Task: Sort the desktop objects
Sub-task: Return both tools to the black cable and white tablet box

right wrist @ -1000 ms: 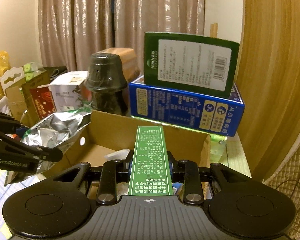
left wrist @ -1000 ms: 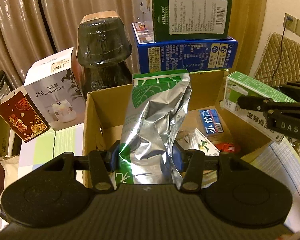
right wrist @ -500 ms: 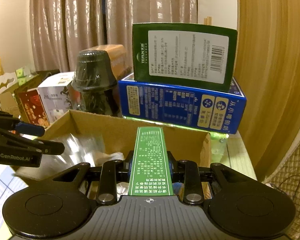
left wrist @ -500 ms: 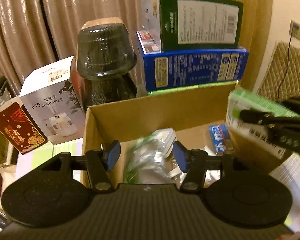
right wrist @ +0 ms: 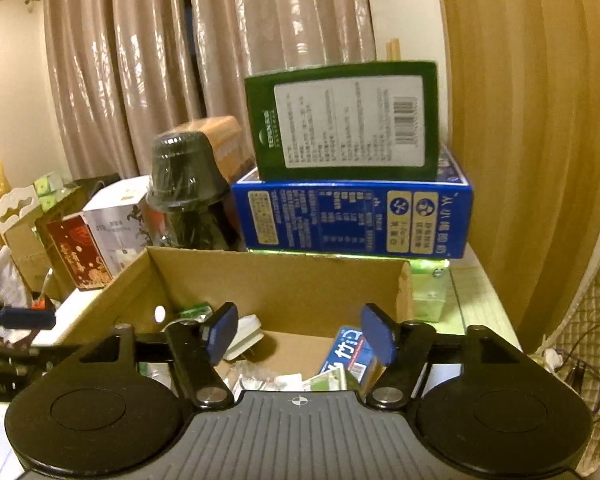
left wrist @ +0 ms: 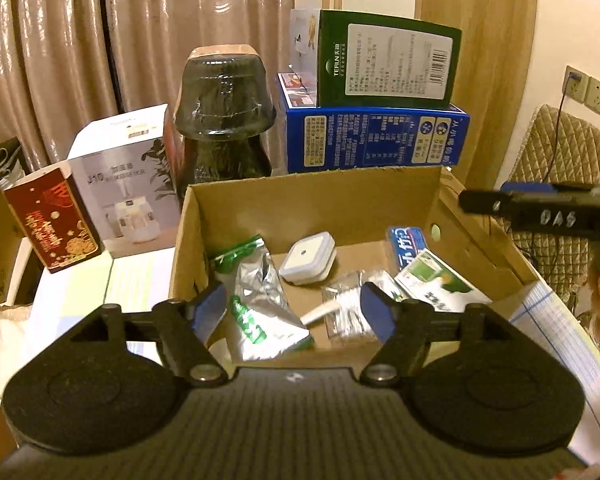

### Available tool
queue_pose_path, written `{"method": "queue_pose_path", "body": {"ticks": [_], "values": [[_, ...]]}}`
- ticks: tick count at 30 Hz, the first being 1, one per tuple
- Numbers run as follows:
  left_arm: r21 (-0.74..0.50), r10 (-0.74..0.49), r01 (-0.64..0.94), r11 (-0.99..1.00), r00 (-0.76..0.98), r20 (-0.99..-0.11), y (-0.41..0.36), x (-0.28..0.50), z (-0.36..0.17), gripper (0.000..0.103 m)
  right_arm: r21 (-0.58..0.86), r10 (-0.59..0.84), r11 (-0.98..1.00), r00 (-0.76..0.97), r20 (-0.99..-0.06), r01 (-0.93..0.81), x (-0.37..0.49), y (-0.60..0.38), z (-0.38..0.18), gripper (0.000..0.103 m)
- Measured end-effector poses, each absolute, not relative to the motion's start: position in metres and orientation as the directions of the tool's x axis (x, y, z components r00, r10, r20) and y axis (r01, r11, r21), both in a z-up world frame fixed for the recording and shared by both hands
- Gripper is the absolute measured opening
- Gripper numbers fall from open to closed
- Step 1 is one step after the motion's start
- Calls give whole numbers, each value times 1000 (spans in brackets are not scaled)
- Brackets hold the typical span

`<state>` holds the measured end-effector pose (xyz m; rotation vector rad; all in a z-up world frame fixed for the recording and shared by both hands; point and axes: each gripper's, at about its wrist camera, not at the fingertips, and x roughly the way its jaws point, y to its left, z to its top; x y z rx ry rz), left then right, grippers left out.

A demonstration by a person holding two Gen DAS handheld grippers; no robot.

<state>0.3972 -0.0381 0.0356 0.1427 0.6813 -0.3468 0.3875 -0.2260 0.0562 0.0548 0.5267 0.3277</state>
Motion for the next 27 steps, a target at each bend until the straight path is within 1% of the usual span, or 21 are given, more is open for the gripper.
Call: {"method": "queue_pose_path", "body": {"ticks": [4, 9, 13, 14, 16, 18, 20, 24, 25, 27], "values": [[12, -264, 351, 936, 726, -635, -31, 368, 38, 75, 138, 333, 943, 827, -453, -304, 357, -236, 69, 80], [15, -261, 346, 938, 734, -627, -27, 325, 40, 84, 143, 341, 940, 844, -415, -310, 310, -246, 78, 87], [-31, -262, 314, 949, 731, -630, -18, 287, 32, 90, 153, 339, 941, 856, -390, -303, 267, -253, 74, 94], [-33, -255, 304, 952, 732, -632, -16, 277, 28, 93, 164, 335, 942, 859, -386, -294, 257, -255, 72, 95], [-26, -236, 286, 958, 734, -637, -13, 258, 17, 95, 173, 332, 943, 862, -383, -285, 238, -259, 64, 98], [-39, -228, 268, 963, 725, -650, -8, 243, 4, 97, 177, 316, 947, 865, -390, -267, 222, -263, 55, 101], [-49, -233, 269, 962, 713, -662, -5, 234, -11, 98, 168, 304, 952, 866, -398, -257, 213, -265, 44, 101], [-5, -216, 296, 955, 683, -698, -5, 228, -35, 99, 79, 278, 960, 869, -410, -270, 200, -269, 13, 101], [-2, -220, 309, 951, 674, -705, -5, 229, -38, 99, 59, 271, 961, 865, -423, -272, 198, -271, 3, 101], [8, -226, 327, 945, 669, -708, -5, 230, -43, 99, 65, 257, 963, 821, -509, -262, 205, -271, -9, 101]]}}
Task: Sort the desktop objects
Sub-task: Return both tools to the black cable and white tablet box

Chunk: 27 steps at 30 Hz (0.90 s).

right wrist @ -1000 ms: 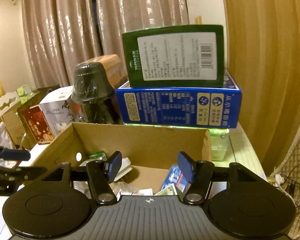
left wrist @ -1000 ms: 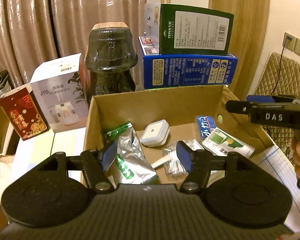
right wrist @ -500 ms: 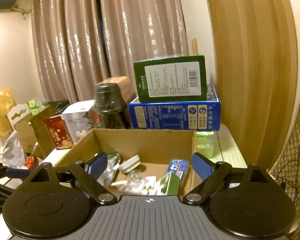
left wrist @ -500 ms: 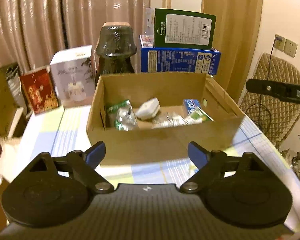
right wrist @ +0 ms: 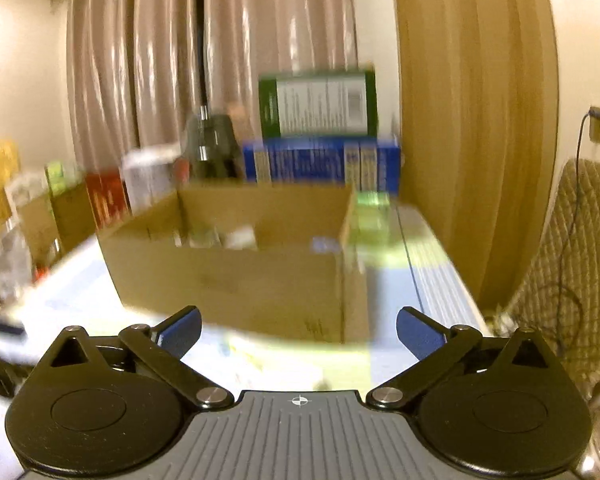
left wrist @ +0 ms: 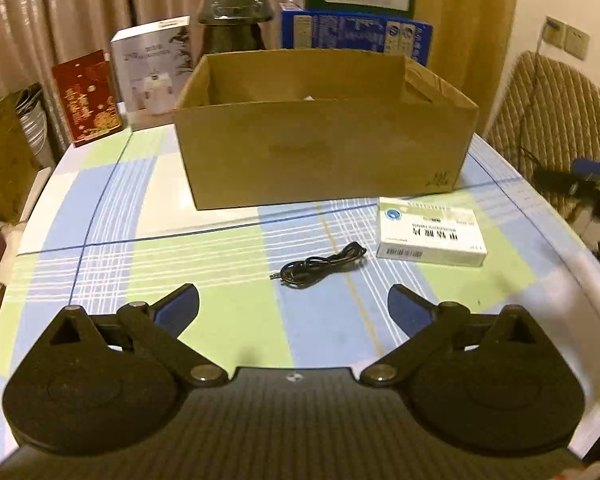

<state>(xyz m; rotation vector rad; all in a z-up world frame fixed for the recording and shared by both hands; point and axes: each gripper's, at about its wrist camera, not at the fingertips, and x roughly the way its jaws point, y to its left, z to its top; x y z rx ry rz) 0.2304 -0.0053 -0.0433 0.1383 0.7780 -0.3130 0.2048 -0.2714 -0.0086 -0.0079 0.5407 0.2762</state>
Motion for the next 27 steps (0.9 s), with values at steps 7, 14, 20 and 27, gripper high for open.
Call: {"method": "queue_pose_path", "body": {"ticks": [7, 14, 20, 27], "values": [[20, -222, 340, 940, 656, -721, -8, 235, -51, 99, -28, 322, 917, 780, -536, -397, 213, -251, -22, 101], [40, -215, 356, 934, 646, -733, -10, 233, -56, 99, -110, 324, 873, 733, -599, -475, 211, -239, -45, 101], [40, -213, 359, 933, 636, -741, -7, 235, -58, 99, -80, 321, 883, 721, -614, -462, 219, -245, -49, 101], [52, -210, 376, 925, 623, -753, -9, 236, -62, 99, -70, 318, 887, 713, -624, -457, 226, -248, -50, 101]]}}
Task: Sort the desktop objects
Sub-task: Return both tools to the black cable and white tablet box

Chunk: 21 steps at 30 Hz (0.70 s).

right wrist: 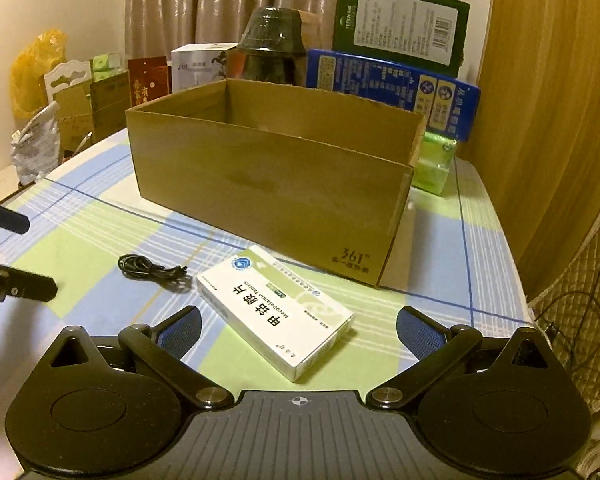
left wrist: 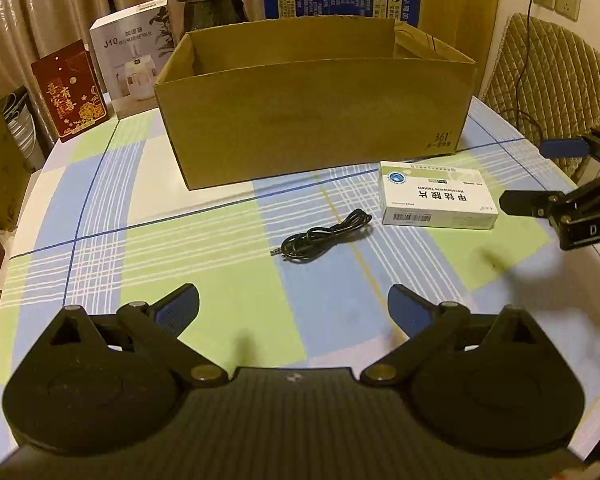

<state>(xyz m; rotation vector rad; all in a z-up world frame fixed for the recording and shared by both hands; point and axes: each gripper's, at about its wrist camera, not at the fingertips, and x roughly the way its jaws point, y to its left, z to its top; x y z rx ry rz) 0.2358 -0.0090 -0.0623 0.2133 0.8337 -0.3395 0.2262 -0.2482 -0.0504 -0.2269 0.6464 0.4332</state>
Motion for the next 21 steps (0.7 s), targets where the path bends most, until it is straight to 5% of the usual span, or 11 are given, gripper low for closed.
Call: {"method": "queue_pose_path", "body": {"ticks": [21], "values": [[86, -223, 448, 890, 592, -775, 4, 245, -75, 99, -70, 361, 840, 650, -669, -539, 267, -256, -77, 101]]}}
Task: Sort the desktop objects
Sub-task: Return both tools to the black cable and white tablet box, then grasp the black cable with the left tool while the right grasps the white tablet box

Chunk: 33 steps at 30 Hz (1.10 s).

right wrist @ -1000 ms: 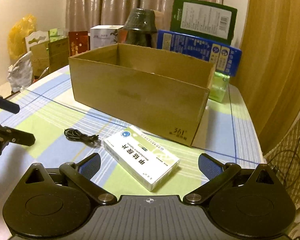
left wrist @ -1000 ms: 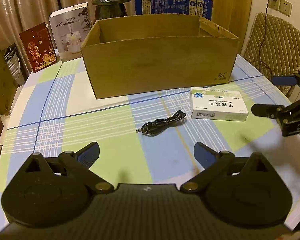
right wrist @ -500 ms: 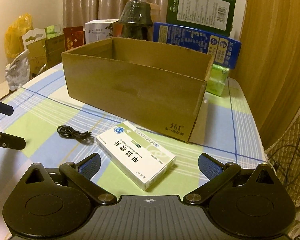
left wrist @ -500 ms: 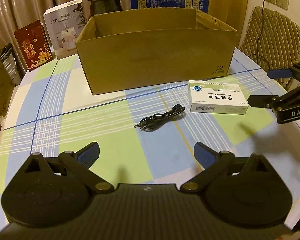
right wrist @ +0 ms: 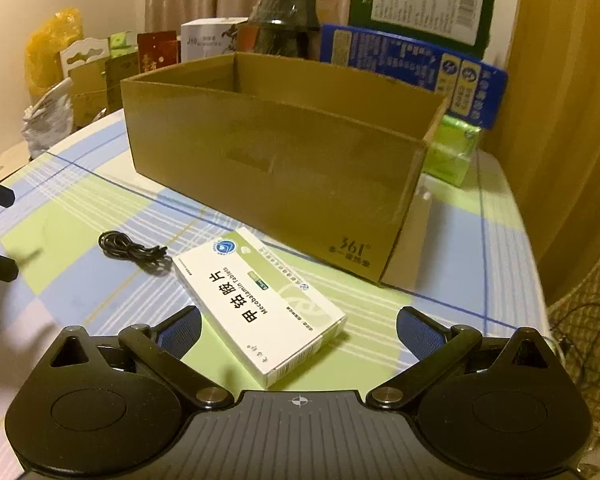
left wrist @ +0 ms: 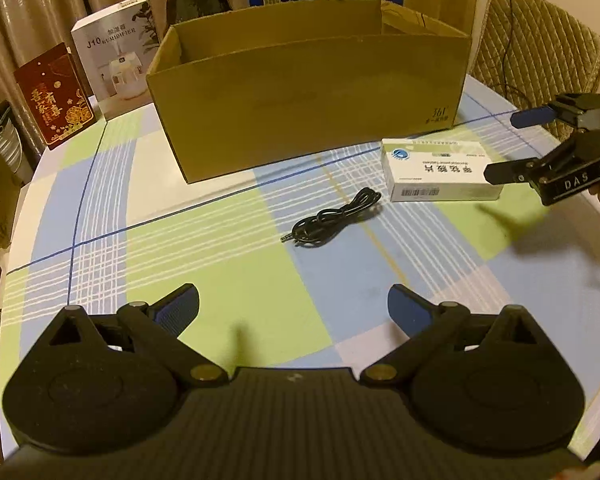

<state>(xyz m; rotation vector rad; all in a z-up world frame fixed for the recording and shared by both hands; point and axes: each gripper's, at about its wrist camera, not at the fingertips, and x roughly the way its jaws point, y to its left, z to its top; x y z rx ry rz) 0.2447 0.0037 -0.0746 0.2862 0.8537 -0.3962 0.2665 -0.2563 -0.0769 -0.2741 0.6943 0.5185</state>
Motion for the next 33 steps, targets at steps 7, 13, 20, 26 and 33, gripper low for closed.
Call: {"method": "queue_pose_path", "body": {"ticks": [7, 13, 20, 26, 33], "values": [[94, -230, 477, 874, 575, -785, -3, 258, -87, 99, -83, 399, 783, 601, -692, -616, 273, -240, -88, 101], [103, -257, 518, 849, 576, -776, -11, 270, -98, 99, -129, 371, 757, 584, -722, -641, 282, -227, -100, 101], [89, -284, 543, 835, 564, -775, -15, 279, -106, 99, -116, 373, 760, 576, -727, -639, 293, -228, -106, 101], [92, -289, 551, 829, 564, -774, -18, 278, -106, 99, -97, 374, 760, 555, -743, -642, 305, -227, -113, 101], [90, -281, 534, 841, 572, -770, -18, 280, -105, 99, -39, 351, 791, 506, -788, -610, 304, -226, -105, 88]]}}
